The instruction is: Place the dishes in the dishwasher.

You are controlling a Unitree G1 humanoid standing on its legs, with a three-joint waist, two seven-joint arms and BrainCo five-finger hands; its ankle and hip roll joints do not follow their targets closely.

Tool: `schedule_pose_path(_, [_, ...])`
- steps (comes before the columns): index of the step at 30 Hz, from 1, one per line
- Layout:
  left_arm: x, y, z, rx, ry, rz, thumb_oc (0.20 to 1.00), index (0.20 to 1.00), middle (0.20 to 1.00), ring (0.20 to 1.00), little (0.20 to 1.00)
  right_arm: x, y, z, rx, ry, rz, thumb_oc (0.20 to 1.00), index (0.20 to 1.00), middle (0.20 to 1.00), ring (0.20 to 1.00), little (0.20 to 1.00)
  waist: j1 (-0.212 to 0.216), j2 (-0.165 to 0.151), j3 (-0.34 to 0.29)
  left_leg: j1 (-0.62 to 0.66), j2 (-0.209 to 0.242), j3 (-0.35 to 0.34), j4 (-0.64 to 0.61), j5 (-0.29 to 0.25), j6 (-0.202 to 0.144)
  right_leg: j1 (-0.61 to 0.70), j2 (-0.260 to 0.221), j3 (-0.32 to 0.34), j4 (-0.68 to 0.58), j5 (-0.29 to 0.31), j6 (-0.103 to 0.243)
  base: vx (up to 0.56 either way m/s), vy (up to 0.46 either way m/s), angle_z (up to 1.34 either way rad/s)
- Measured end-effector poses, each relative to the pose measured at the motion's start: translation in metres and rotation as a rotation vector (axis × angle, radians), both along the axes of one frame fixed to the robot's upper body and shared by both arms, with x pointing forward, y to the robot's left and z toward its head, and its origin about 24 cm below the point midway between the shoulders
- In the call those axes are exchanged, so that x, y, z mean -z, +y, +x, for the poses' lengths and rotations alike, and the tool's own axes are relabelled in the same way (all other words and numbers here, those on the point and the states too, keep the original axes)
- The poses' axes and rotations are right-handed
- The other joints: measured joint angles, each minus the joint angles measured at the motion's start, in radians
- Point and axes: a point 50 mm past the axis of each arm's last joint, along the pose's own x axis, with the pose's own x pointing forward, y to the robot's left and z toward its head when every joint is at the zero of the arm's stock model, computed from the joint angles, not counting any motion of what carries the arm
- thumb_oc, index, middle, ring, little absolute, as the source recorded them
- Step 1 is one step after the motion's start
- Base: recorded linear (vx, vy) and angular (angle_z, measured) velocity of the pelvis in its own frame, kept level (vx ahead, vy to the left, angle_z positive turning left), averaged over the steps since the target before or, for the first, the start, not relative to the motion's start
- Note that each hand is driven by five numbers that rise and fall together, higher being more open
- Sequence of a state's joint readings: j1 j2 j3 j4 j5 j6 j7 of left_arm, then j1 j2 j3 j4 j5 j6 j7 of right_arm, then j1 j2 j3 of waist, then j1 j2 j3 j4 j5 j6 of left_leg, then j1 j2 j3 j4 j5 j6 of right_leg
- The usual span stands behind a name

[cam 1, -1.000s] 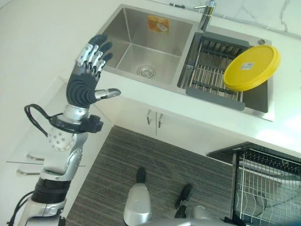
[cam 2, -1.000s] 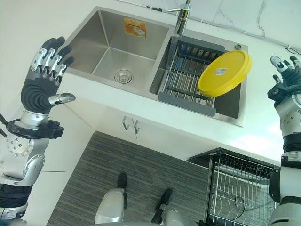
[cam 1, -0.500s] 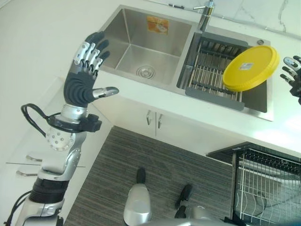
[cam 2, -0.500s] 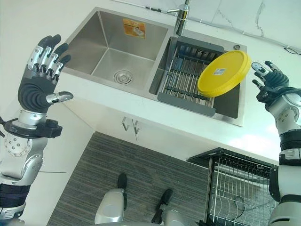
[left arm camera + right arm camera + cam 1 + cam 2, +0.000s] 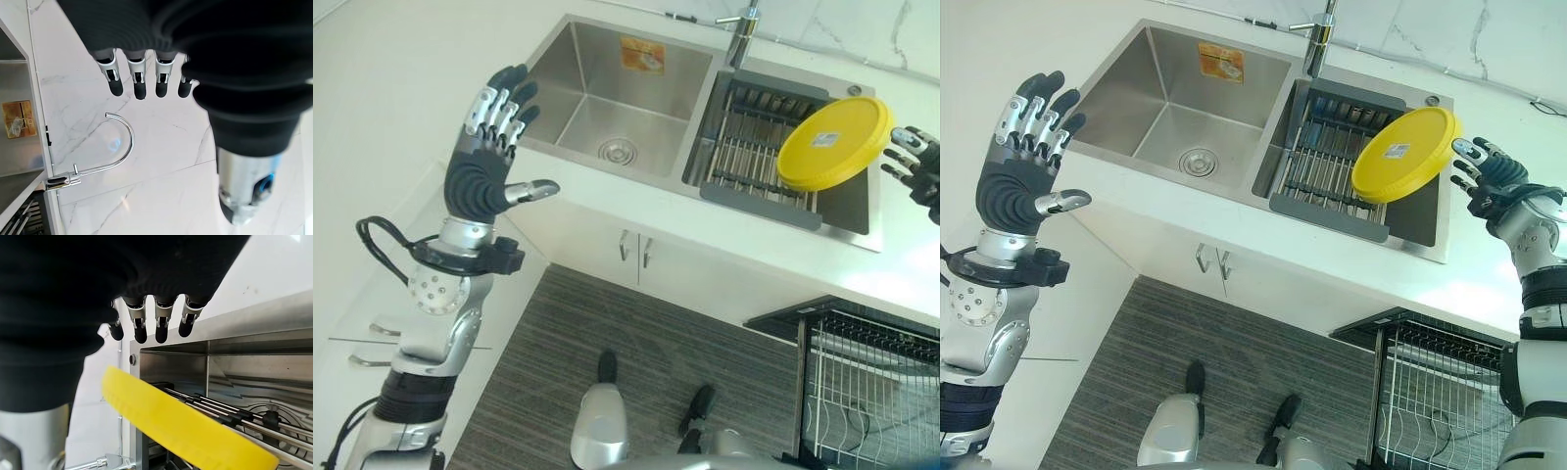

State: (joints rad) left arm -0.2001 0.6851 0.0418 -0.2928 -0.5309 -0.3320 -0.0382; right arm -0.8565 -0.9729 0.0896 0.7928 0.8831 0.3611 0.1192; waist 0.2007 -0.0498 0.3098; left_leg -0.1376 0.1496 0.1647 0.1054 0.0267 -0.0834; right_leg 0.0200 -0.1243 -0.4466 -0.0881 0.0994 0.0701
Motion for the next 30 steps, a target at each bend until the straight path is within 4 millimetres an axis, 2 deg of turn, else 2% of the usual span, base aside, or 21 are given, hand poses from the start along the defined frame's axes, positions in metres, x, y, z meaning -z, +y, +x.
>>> schedule_pose_path(21, [0.0, 0.0, -0.001, -0.004, -0.005, -0.006, 1.0, 1.0, 1.0, 1.0, 1.0, -0.008, 0.005, 0.004, -0.013, -0.004, -0.026, 1.0, 1.0, 1.0, 1.0, 1.0, 0.002, 0.001, -0.001, 0.0, -0.005, 0.0, 0.0, 0.0, 0.0, 0.0, -0.004, -0.001, 0.0, 0.0, 0.001, 0.0, 0.0, 0.0])
schedule_pose_path(30, [0.0, 0.001, 0.0, -0.01, -0.005, -0.012, 1.0, 1.0, 1.0, 1.0, 1.0, 0.0, 0.013, 0.008, -0.051, 0.053, -0.032, 1.0, 1.0, 1.0, 1.0, 1.0, 0.003, 0.002, -0.001, 0.0, -0.005, -0.001, 0.0, 0.0, 0.0, 0.0, -0.004, -0.002, 0.0, 0.0, 0.001, 0.0, 0.0, 0.0])
